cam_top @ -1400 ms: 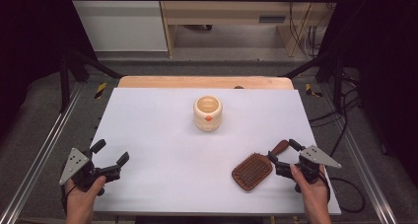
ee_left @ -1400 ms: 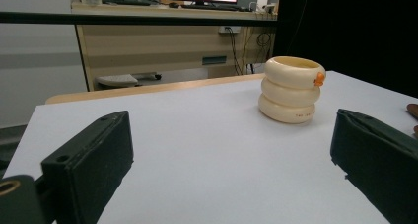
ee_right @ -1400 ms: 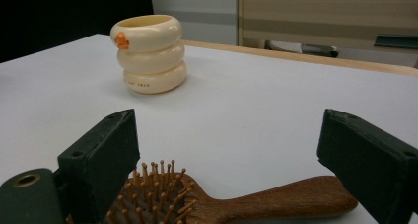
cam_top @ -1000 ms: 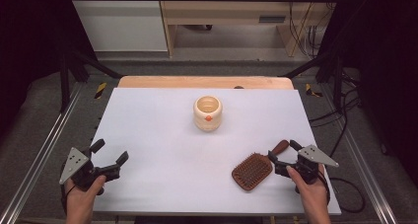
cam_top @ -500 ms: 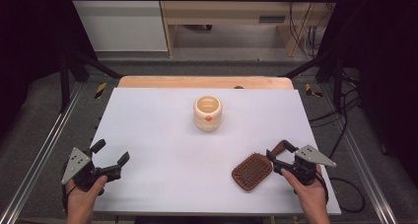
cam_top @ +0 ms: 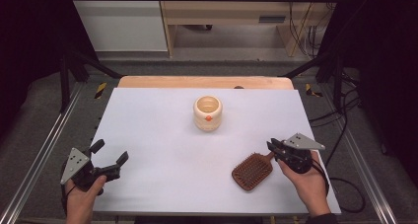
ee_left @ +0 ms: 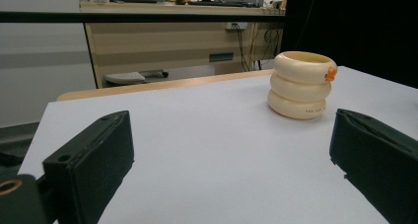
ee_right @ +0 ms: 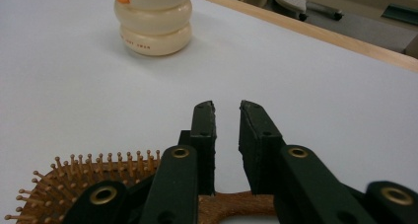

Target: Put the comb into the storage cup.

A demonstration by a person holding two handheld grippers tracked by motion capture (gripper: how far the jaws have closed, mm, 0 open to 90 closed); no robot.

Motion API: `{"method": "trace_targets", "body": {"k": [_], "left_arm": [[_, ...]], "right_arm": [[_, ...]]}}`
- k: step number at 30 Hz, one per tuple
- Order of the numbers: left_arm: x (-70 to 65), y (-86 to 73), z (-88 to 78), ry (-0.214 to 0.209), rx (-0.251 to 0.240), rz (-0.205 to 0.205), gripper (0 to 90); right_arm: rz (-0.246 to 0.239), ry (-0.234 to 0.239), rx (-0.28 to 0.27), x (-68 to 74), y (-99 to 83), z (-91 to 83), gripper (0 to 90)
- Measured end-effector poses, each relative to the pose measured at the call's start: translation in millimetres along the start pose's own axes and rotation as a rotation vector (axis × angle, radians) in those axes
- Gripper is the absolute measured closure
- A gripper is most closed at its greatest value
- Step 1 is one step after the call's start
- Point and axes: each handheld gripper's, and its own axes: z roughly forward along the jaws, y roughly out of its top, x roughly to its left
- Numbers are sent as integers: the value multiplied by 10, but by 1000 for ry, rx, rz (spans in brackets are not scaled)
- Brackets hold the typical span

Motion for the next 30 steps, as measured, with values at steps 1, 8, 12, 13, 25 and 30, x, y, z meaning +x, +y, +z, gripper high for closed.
{"method": "trace_targets", "body": {"k": [1,8,12,13,25,30], "left_arm": [[-1,0,0,0,0,0,32],[4,0,-1,1,0,1,33],[5,1,-1,2,-1,0,33],[6,1,0,1,0,1,33],[9,3,-1,1,-1,2,34],[9,3,0,1,0,4,35]], "right_arm": [[3,5,13,-9,23,15,788],[-23,31,121,-101,141,160,870],[-38,13,164,-165,153,246,900],[-42,12,171,-181,153,263,900],[-20,-2,282,-290,97,506,900],[-21,-7,309,-314,73,552,900]]}}
